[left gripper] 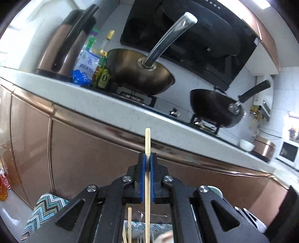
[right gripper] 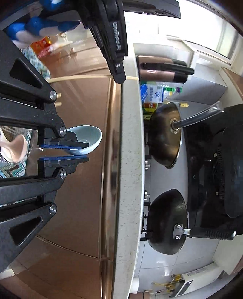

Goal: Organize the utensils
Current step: 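Lift both and release the chopstick and light-blue spoon into the holder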

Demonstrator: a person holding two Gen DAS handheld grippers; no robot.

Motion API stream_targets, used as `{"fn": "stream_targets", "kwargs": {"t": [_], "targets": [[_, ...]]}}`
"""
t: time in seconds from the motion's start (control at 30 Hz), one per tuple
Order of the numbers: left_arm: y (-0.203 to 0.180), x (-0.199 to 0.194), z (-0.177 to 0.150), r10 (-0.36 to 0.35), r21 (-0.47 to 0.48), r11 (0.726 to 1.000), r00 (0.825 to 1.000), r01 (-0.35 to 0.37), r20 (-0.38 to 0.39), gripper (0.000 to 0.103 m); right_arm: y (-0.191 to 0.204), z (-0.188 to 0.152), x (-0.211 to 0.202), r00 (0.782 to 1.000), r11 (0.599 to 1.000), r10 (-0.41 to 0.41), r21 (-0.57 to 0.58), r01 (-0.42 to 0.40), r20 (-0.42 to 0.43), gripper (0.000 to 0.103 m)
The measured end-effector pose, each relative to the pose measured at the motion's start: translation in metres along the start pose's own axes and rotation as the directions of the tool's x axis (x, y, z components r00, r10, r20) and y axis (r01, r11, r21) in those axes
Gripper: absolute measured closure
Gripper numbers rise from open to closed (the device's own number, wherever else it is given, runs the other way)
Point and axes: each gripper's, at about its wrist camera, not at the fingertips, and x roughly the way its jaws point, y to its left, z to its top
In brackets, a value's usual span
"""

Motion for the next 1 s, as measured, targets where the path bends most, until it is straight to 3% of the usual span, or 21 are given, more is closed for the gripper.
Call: {"fn": "stream_targets", "kwargs": {"t": [0.23,0.47,0.6,1.0], "targets": [[0.005,0.020,-0.039,0.051,0.040,0.998,0.997,-0.054,0.056,0.099,0.008,-0.032,0.009,0.999,0.998,-0.030,-0.062,0.031,0.024,0.097],[0.012,0.014,-0.060,0.062,0.053,0.996,0.996,-0.066,0.065,0.097,0.013,-0.052,0.007,1.000,0.996,-0.026,-0.086,0.026,0.000,0.093],[0.012,-0.007,-0.050,0.054,0.063,0.996,0.995,-0.059,0.081,0.078,0.010,-0.047,-0.009,0.999,0.997,-0.035,-0.075,0.036,0.009,0.079],[0.003,-0.131,0.025,0.068,0.165,0.981,0.974,-0.105,0.217,0.067,0.005,0.017,-0.102,0.993,0.995,-0.074,-0.056,0.079,0.097,0.075]]}}
